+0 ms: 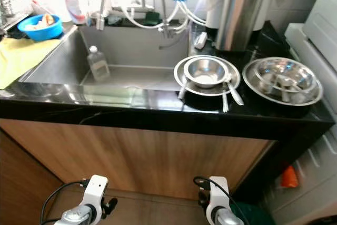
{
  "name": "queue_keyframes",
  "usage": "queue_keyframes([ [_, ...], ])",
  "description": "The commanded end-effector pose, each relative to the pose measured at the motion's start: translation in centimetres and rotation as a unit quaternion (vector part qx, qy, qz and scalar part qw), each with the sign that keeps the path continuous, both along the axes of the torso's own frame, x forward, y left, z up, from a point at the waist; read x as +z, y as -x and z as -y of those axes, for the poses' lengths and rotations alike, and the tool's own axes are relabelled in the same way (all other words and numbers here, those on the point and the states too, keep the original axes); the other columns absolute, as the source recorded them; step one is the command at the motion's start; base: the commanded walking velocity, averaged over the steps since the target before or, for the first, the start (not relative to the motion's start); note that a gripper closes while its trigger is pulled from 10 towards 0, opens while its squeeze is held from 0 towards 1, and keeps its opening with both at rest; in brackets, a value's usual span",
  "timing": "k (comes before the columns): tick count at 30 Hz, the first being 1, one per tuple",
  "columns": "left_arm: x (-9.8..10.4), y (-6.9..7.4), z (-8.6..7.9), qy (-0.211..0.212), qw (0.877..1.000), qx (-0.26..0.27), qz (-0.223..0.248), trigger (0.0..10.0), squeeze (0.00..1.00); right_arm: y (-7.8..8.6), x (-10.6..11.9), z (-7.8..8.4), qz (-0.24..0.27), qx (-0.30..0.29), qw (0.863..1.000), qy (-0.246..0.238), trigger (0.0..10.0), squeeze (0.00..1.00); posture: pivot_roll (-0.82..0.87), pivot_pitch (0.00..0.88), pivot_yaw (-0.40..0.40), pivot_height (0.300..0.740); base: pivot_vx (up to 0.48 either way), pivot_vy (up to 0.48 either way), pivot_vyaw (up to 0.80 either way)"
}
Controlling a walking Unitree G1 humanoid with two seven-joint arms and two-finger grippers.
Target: Kitchen organization
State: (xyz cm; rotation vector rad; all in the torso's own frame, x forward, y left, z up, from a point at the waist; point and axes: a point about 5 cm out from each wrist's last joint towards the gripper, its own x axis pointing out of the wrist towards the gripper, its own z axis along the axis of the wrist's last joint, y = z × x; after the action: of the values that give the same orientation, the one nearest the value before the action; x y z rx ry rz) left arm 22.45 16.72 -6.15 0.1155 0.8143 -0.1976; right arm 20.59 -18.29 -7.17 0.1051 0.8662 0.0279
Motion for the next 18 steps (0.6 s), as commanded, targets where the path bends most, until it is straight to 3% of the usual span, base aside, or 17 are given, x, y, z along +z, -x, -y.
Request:
queue_keyframes([
  [1, -0.14, 0.17, -0.05, -0.001, 1.0, -0.001, -0.008, 10.0, 0.0, 0.02, -0.05, -0.32, 0.0, 0.002, 1.0, -0.003, 10.0, 0.0, -0.09, 0.0, 0.046, 0.74, 0.0, 0.371, 0.0],
  [11, -0.12, 0.11, 0.23, 0.003, 1.0, -0.002, -0.007, 10.0, 0.0, -0.15, 0.05, -0.31, 0.003, 0.0, 1.0, -0.004, 10.0, 0.0, -0.08, 0.0, 0.044, 0.74, 0.0, 0.358, 0.0],
  [18, 0.07, -0.16, 0.22, -0.001, 1.0, -0.003, 0.001, 10.0, 0.0, -0.22, 0.09, -0.27, 0.003, 0.0, 1.0, -0.004, 10.0, 0.0, -0.08, 0.0, 0.042, 0.74, 0.0, 0.0, 0.0],
])
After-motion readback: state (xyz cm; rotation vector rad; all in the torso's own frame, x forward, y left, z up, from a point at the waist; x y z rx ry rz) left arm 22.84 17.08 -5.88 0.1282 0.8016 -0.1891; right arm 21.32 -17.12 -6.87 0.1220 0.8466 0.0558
